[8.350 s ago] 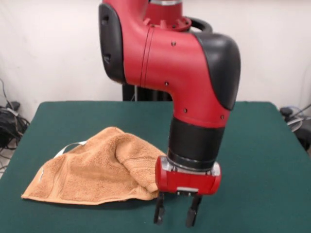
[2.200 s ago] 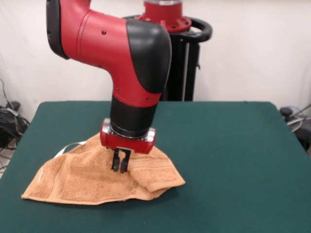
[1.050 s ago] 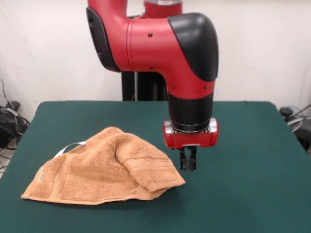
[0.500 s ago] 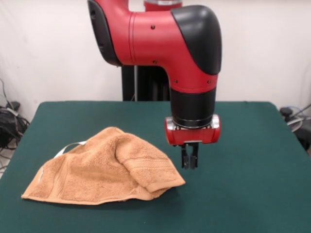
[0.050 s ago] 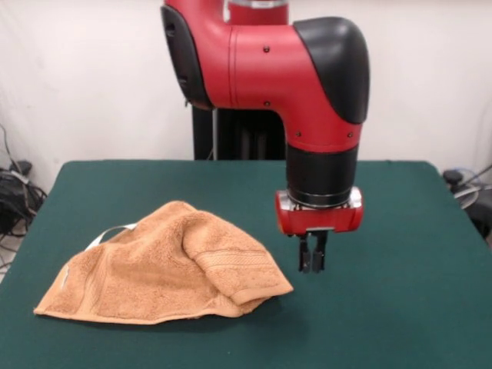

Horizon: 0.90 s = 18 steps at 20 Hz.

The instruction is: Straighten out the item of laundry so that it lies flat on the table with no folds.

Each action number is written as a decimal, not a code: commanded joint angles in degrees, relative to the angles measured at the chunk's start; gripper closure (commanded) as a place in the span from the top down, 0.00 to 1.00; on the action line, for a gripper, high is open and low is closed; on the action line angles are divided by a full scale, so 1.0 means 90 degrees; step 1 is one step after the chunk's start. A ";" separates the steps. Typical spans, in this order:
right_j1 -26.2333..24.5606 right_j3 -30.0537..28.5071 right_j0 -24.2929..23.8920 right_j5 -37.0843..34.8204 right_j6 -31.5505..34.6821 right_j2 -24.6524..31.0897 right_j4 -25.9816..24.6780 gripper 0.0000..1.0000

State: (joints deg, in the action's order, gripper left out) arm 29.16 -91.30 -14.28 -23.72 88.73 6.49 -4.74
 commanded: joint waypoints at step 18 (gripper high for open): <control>-0.0129 0.0056 0.0369 0.0108 0.1344 -0.0453 0.0098 1.00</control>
State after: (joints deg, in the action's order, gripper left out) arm 29.17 -90.94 -12.30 -23.66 88.73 4.48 -4.74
